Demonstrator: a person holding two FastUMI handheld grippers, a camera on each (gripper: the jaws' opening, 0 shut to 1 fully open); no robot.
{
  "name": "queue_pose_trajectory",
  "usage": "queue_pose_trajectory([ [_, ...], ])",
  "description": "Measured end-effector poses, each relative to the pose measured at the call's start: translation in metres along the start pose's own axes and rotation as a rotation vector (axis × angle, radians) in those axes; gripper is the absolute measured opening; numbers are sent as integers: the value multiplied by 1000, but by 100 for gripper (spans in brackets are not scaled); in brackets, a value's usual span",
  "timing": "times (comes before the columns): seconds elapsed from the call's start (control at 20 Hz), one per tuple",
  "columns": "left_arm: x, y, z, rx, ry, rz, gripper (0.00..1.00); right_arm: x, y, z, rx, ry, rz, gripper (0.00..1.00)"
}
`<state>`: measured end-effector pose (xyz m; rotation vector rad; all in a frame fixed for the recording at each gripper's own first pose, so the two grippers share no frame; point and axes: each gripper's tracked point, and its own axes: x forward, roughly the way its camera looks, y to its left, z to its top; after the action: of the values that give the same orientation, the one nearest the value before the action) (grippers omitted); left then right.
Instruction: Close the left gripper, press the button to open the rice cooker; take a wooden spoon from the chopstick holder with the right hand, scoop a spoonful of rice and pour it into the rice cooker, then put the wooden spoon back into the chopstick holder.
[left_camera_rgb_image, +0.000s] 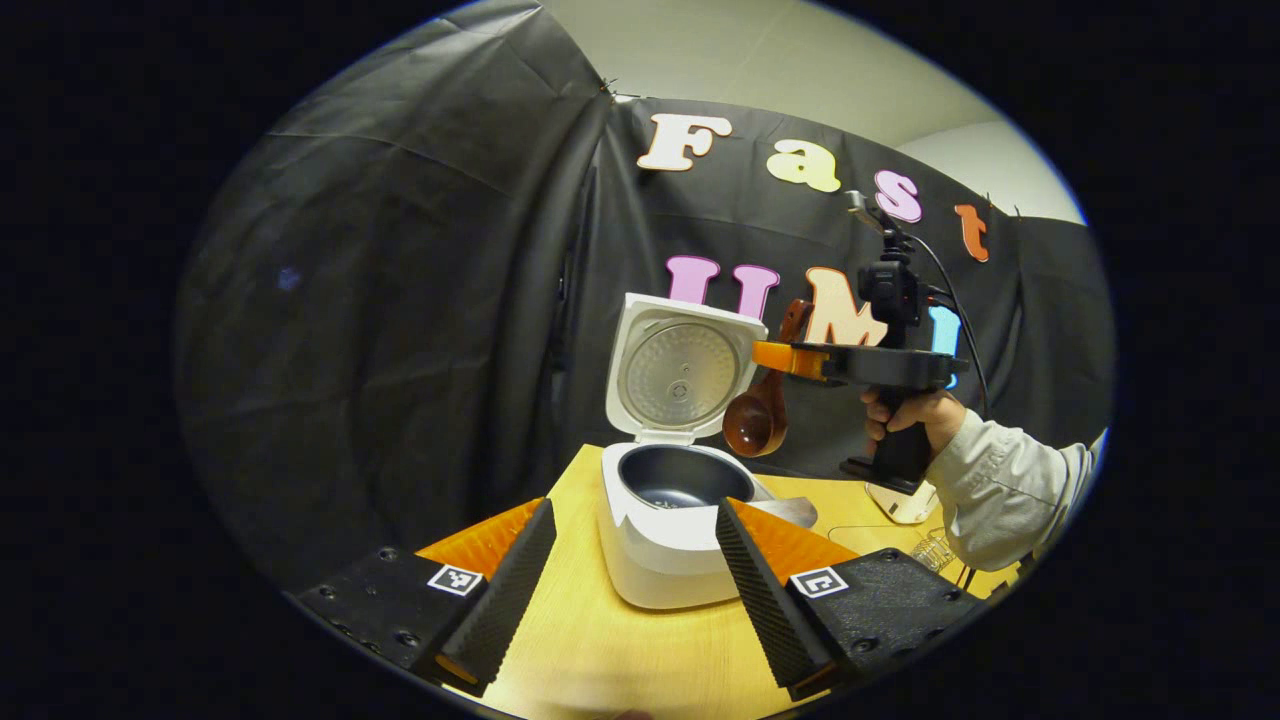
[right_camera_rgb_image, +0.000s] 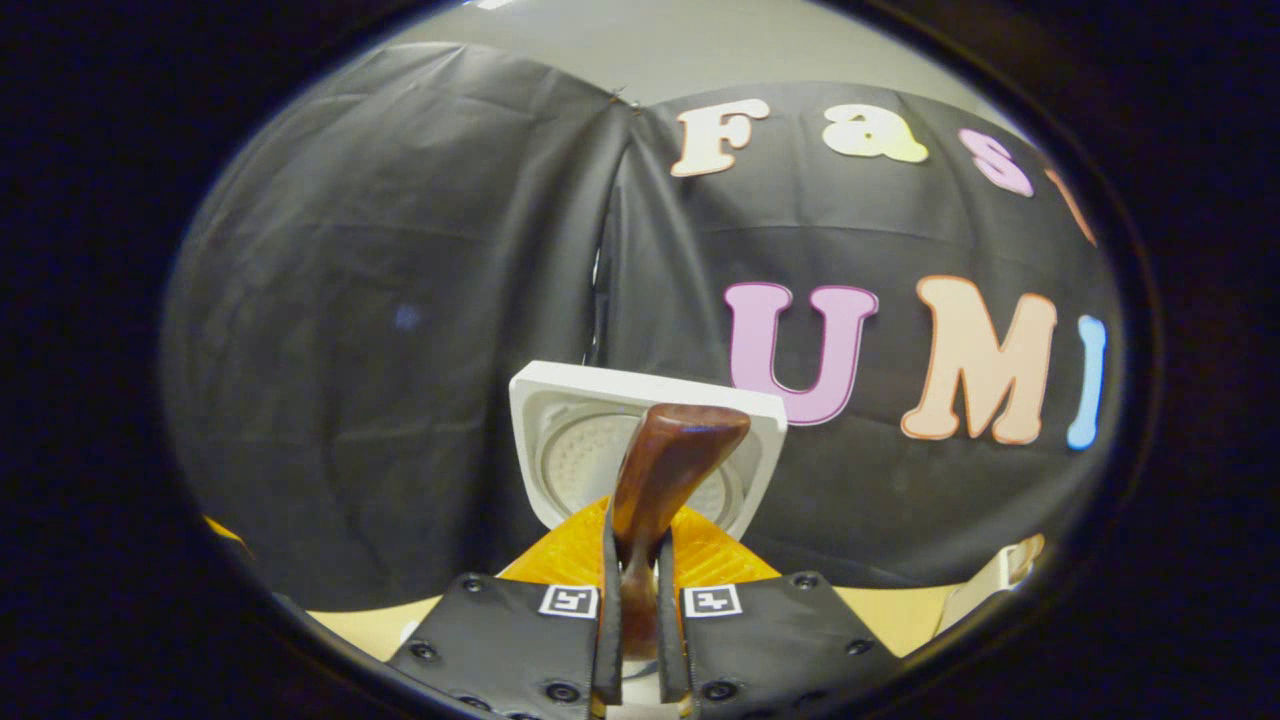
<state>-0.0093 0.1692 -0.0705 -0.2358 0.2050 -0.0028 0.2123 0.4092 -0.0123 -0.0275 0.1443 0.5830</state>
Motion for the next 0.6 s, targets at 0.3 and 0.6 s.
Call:
queue_pose_trajectory([
  [0.3, 20, -48, 8, 22, -14, -85, 95, -57, -83, 7, 50, -20, -112, 16],
  [0.6, 35, -97, 11, 30, -27, -163, 95, -117, -163, 3, 75, -20, -239, 16],
])
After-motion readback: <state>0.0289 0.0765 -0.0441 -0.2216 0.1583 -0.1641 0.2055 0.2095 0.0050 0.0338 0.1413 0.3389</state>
